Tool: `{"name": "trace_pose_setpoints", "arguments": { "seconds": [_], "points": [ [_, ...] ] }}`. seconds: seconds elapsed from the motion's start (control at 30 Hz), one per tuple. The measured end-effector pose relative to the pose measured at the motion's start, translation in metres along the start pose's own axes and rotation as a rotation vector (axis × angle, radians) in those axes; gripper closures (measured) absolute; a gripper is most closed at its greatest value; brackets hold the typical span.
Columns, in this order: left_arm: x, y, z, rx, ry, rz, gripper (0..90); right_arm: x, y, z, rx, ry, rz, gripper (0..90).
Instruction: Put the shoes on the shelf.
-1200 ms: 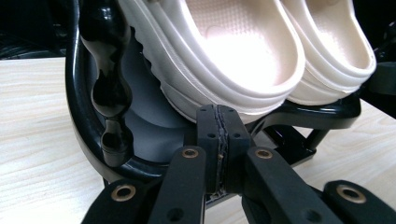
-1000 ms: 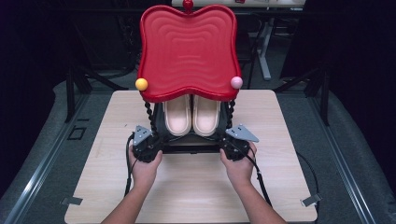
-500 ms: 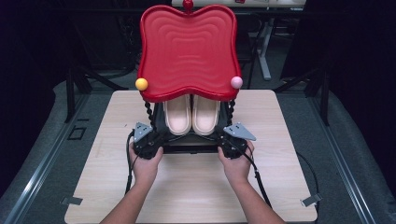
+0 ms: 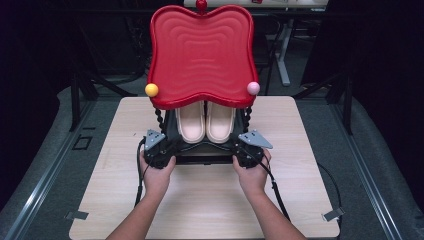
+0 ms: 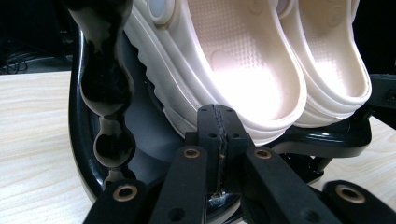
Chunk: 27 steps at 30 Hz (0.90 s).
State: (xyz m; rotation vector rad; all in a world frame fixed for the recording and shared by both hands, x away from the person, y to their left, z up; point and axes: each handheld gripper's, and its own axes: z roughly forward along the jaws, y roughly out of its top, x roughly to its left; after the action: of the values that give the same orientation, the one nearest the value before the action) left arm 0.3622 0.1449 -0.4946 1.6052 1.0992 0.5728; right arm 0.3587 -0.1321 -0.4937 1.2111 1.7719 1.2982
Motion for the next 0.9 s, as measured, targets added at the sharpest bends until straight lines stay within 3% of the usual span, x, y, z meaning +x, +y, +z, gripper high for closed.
{"name": "trace_pose_setpoints", "arguments": {
  "seconds": [0.23,0.7,0.9],
  "points": [
    [0.001,0.0,-0.001,0.001,-0.006,-0.006,89.3,0.0,0.0,0.0,0.003,-0.003,-0.016,89.6],
    [0.003,-0.002,-0.004,-0.001,-0.011,-0.015,88.3,-0.002,0.0,-0.001,0.005,0.009,-0.001,88.4],
    [0.005,-0.002,-0.012,0.001,-0.013,0.004,87.9,-0.004,-0.002,-0.007,0.013,0.016,-0.026,87.2]
  ]
}}
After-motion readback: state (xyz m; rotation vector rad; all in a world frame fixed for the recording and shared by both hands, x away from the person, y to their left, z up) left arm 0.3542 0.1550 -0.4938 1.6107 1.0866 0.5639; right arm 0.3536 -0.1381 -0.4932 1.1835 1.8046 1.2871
